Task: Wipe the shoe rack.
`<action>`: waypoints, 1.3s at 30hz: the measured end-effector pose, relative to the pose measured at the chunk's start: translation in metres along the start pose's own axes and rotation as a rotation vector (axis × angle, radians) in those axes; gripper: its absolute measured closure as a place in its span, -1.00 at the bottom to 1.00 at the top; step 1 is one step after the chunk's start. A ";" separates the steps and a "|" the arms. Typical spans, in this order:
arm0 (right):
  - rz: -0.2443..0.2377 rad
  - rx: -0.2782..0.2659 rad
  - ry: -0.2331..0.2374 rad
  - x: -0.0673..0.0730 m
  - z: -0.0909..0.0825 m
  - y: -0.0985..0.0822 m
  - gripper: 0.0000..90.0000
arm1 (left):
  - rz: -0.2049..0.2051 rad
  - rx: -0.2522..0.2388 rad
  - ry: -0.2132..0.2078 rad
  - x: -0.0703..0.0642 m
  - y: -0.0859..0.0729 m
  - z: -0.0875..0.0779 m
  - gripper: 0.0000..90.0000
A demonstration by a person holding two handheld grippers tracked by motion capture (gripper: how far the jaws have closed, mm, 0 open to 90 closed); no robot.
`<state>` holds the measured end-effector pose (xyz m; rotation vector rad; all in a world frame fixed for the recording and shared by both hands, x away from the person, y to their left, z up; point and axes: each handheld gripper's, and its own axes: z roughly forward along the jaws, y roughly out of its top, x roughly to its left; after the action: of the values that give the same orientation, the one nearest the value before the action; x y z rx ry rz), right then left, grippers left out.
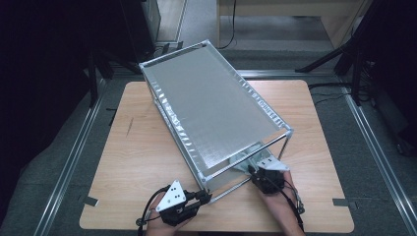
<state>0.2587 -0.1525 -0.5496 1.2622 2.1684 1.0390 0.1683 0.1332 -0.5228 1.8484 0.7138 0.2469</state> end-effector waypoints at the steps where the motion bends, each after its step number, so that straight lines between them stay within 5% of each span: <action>1: -0.011 0.004 0.022 0.007 0.000 0.000 0.72 | 0.000 0.000 -0.001 0.000 0.000 0.000 0.76; 8: -0.086 0.028 0.199 0.055 0.001 0.001 0.73 | 0.001 0.001 0.001 0.000 0.000 0.000 0.76; 13: -0.171 0.020 0.250 0.077 0.000 -0.001 0.65 | 0.000 0.000 -0.001 0.000 0.000 0.000 0.76; 18: -0.134 0.013 0.211 0.054 0.002 0.000 0.75 | 0.000 -0.001 -0.002 0.000 0.000 0.000 0.76; 24: -0.065 0.009 0.058 0.007 -0.004 0.001 0.75 | -0.003 -0.002 -0.003 0.000 0.000 0.000 0.76; 31: -0.084 0.006 -0.054 -0.038 -0.042 -0.008 0.74 | -0.002 -0.003 -0.004 0.000 0.000 0.001 0.76; 34: -0.028 -0.010 -0.078 -0.058 -0.051 -0.012 0.74 | 0.001 -0.002 -0.007 -0.001 0.001 0.003 0.76; 39: -0.019 -0.008 -0.059 -0.056 -0.043 -0.014 0.74 | -0.001 -0.004 -0.014 -0.004 0.001 0.006 0.76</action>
<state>0.2503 -0.2221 -0.5341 1.2503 2.1261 0.9899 0.1685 0.1263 -0.5239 1.8440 0.7045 0.2347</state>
